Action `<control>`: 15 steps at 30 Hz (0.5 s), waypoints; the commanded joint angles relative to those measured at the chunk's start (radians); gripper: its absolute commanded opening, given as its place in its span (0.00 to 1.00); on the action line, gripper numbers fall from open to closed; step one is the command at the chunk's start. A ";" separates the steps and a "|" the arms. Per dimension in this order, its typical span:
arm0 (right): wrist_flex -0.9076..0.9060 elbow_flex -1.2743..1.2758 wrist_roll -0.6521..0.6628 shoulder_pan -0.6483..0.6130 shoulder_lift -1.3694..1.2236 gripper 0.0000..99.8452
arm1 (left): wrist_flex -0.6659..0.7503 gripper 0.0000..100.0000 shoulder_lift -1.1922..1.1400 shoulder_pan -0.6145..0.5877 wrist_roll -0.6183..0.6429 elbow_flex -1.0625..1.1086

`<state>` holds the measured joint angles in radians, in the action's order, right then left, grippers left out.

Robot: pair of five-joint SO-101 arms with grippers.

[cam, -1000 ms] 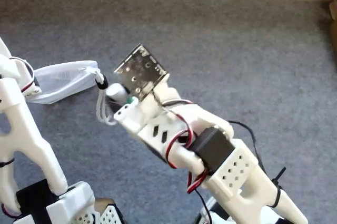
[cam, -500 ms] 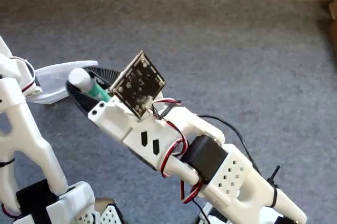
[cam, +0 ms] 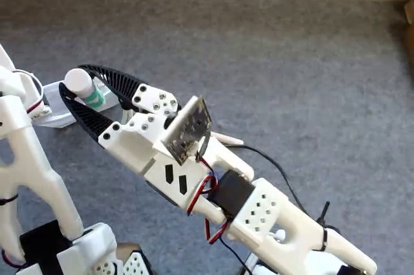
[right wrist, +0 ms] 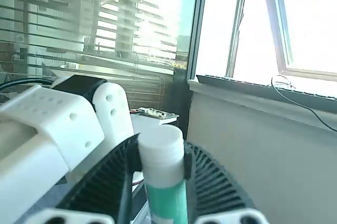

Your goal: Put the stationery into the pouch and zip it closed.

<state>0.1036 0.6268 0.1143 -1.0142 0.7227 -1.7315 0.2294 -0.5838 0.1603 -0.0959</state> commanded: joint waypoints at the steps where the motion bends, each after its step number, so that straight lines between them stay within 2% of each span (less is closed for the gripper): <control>1: 0.166 0.027 -0.009 -0.013 0.033 0.01 | -0.009 0.01 -0.013 0.018 0.012 0.015; 7: 0.229 0.056 -0.009 -0.012 0.012 0.01 | -0.009 0.01 -0.013 0.013 0.012 0.015; 15: 0.231 0.047 -0.009 -0.013 -0.174 0.01 | -0.009 0.01 -0.013 0.018 0.012 0.015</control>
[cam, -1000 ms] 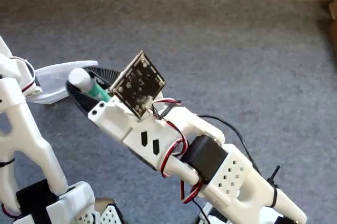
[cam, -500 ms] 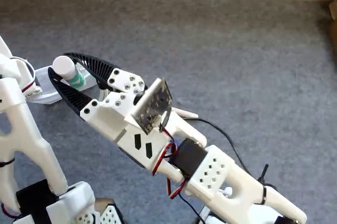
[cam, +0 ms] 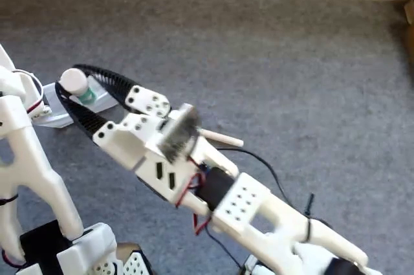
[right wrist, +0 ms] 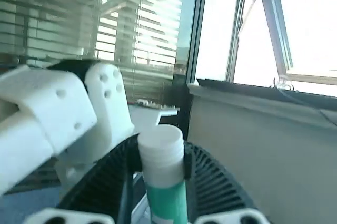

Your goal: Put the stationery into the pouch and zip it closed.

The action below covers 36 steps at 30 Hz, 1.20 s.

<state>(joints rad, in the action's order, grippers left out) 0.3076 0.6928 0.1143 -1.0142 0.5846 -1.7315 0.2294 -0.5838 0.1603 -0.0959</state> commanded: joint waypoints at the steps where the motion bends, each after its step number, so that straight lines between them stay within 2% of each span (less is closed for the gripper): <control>1: 0.027 -0.019 -0.009 -0.013 -0.056 0.01 | -0.009 0.01 -0.013 0.018 0.012 0.015; 11: 0.300 -0.021 -0.009 -0.012 -0.194 0.01 | -0.009 0.01 -0.013 0.018 0.012 0.015; 30: 0.335 -0.054 -0.009 -0.008 -0.263 0.01 | -0.002 0.01 -0.013 0.016 0.011 0.048; 36: 0.489 -0.061 -0.003 -0.010 -0.263 0.01 | -0.002 0.01 -0.013 0.018 0.011 0.050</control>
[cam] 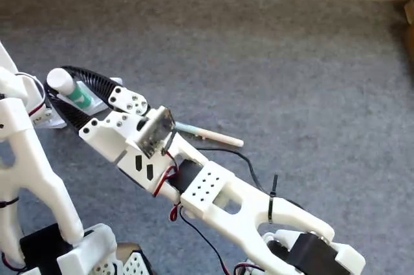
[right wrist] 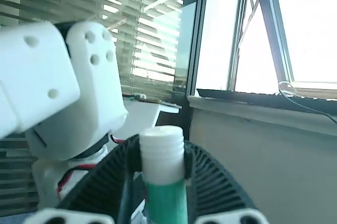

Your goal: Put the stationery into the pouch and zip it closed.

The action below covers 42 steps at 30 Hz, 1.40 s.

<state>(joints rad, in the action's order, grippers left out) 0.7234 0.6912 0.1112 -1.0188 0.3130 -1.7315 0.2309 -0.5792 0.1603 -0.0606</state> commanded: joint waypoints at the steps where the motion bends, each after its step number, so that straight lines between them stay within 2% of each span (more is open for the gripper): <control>1: 0.079 -0.059 0.000 -0.004 0.008 0.01 | -0.002 0.01 -0.015 0.013 0.011 0.015; 19: 0.087 -0.054 0.000 -0.004 -0.105 0.01 | -0.002 0.01 -0.015 0.008 0.011 0.015; 29: 0.079 0.133 0.000 -0.004 0.102 0.01 | -0.002 0.01 -0.015 0.007 0.011 0.015; 31: 0.019 0.147 0.000 -0.004 0.131 0.01 | -0.002 0.01 -0.015 0.007 0.009 0.015; 37: -0.346 0.143 0.002 -0.002 0.160 0.01 | -0.002 0.01 -0.015 0.007 0.009 0.015; 42: -0.375 0.143 0.002 -0.002 0.163 0.01 | -0.002 0.01 -0.015 0.007 0.009 0.025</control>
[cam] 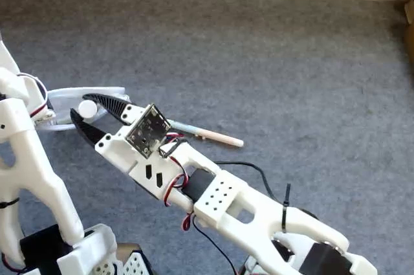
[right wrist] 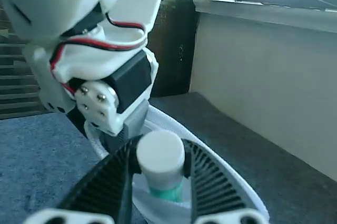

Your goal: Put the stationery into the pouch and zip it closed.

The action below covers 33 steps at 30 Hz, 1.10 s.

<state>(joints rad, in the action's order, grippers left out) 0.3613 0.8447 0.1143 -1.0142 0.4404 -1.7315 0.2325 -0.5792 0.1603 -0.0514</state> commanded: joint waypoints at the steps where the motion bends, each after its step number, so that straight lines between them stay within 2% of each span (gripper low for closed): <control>1: -0.015 -0.010 -0.002 -0.007 0.036 0.01 | -0.002 0.01 -0.016 0.007 0.009 0.016; 9: -0.015 -0.021 -0.002 -0.007 0.036 0.02 | -0.002 0.01 -0.016 0.007 0.009 0.016; 15: -0.016 -0.047 -0.003 -0.007 0.036 0.20 | -0.002 0.01 -0.016 0.007 0.009 0.016; 23: -0.018 -0.051 -0.003 -0.004 0.051 0.19 | -0.002 0.01 -0.016 0.007 0.009 0.016; 29: -0.266 -0.131 -0.014 0.051 0.179 0.19 | -0.002 0.01 -0.016 0.007 0.009 0.016; 33: -0.467 -0.234 -0.133 0.108 0.237 0.19 | -0.002 0.01 -0.016 0.007 0.009 0.016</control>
<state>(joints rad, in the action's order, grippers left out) 0.0207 0.7296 0.0514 -0.9590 0.6015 -1.7315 0.2325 -0.5792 0.1603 -0.0514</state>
